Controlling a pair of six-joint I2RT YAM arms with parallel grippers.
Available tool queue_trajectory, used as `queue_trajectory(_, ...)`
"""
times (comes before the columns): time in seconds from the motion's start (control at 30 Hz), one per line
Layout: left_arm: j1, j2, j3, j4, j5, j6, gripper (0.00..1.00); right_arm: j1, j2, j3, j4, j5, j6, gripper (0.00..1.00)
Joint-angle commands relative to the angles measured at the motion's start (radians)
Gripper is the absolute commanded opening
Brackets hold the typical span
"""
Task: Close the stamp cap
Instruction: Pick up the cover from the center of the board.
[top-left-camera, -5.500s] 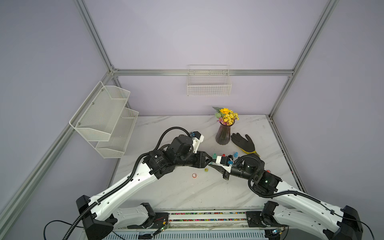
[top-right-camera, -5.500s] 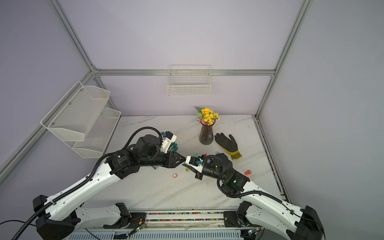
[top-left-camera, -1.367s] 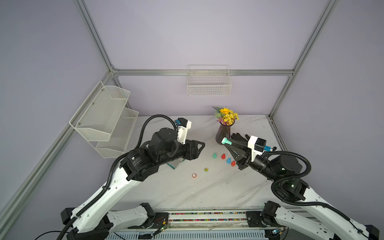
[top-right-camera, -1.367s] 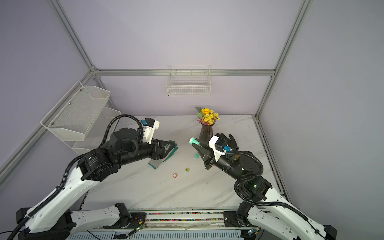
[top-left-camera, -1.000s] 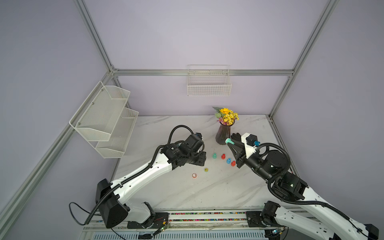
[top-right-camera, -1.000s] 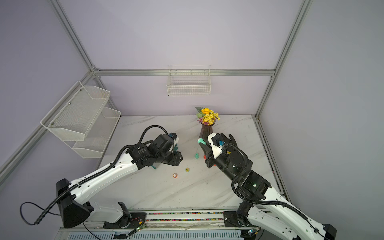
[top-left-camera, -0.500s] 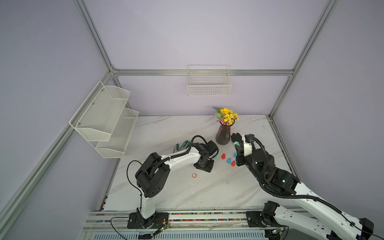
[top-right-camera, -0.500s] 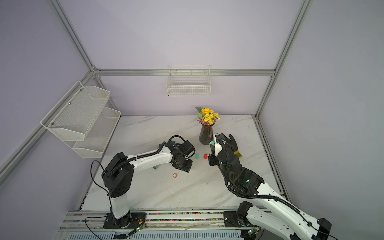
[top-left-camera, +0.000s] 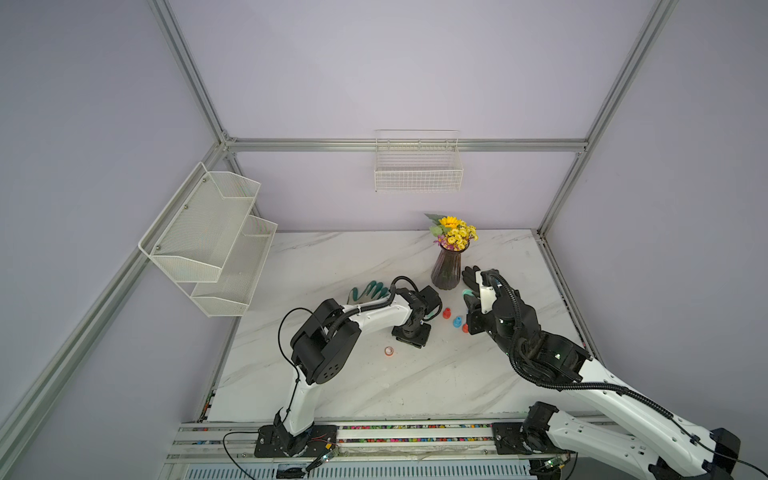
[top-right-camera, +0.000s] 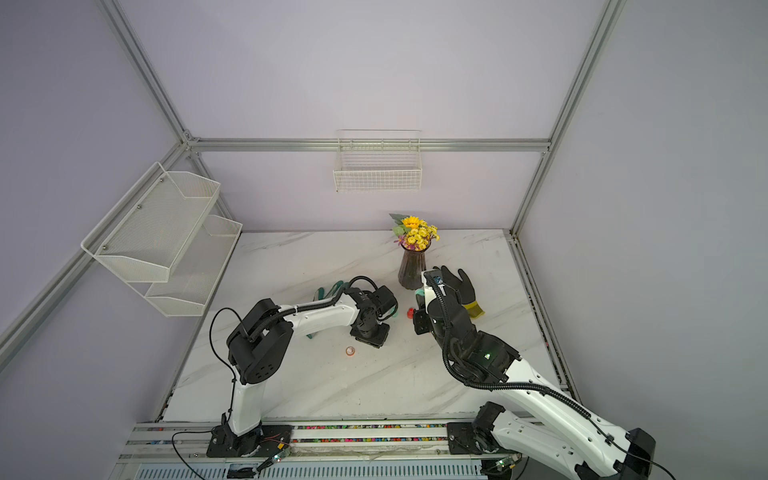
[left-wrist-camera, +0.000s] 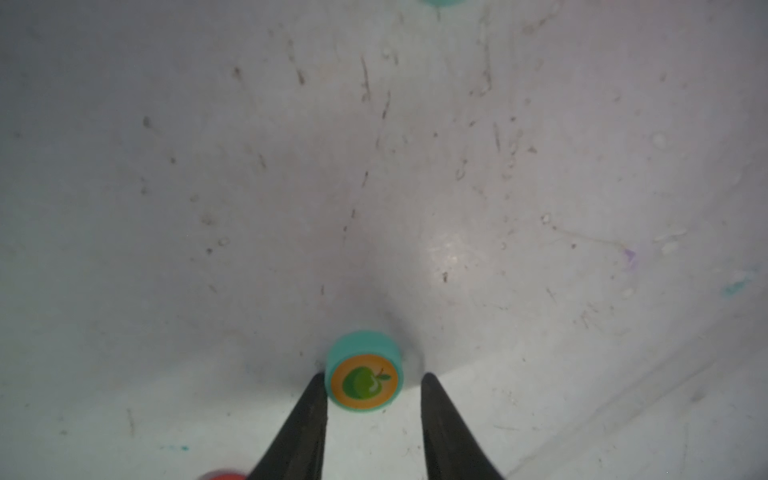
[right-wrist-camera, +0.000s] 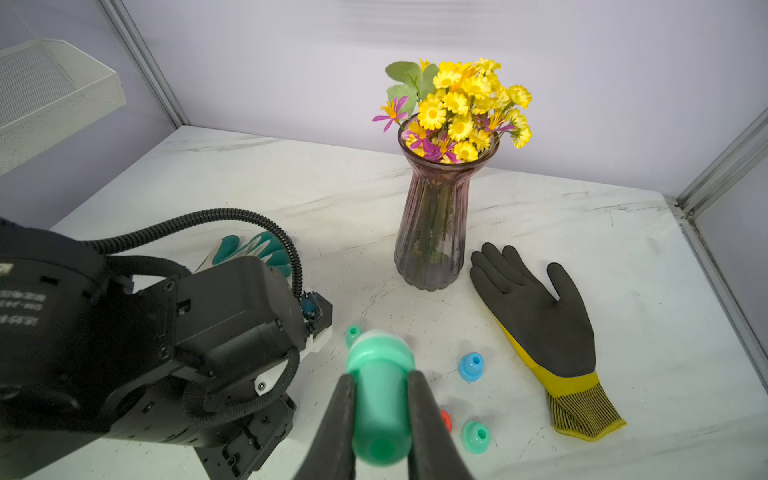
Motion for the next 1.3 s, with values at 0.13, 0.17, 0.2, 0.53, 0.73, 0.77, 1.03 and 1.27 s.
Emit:
queue_trajectory(0.13, -0.002, 0.007, 0.021, 0.006, -0.034, 0.027, 0.35, -0.007, -0.007, 0.027, -0.010, -0.020, 0.017, 0.00)
queue_trajectory(0.17, -0.002, 0.008, 0.020, 0.006, -0.041, 0.027, 0.35, -0.008, -0.006, 0.027, -0.010, -0.019, 0.017, 0.00)
queue_trajectory(0.2, -0.002, 0.007, 0.021, 0.004, -0.046, 0.029, 0.35, -0.008, -0.003, 0.029, -0.010, -0.020, 0.017, 0.00)
queue_trajectory(0.53, -0.002, 0.011, 0.028, 0.015, -0.068, 0.041, 0.37, -0.007, 0.001, 0.035, -0.009, -0.030, 0.011, 0.00)
queue_trajectory(0.73, -0.002, 0.025, 0.037, 0.019, -0.049, 0.049, 0.35, -0.007, 0.006, 0.034, -0.008, -0.035, 0.009, 0.00)
queue_trajectory(0.77, -0.002, 0.025, 0.037, 0.020, -0.048, 0.050, 0.35, -0.007, 0.007, 0.034, -0.008, -0.035, 0.006, 0.00)
queue_trajectory(1.03, -0.002, 0.018, 0.034, 0.018, -0.050, 0.055, 0.31, -0.008, 0.018, 0.043, -0.007, -0.043, -0.002, 0.00)
queue_trajectory(1.27, -0.002, 0.006, 0.036, 0.014, -0.054, 0.058, 0.26, -0.007, 0.023, 0.050, -0.006, -0.046, -0.007, 0.00)
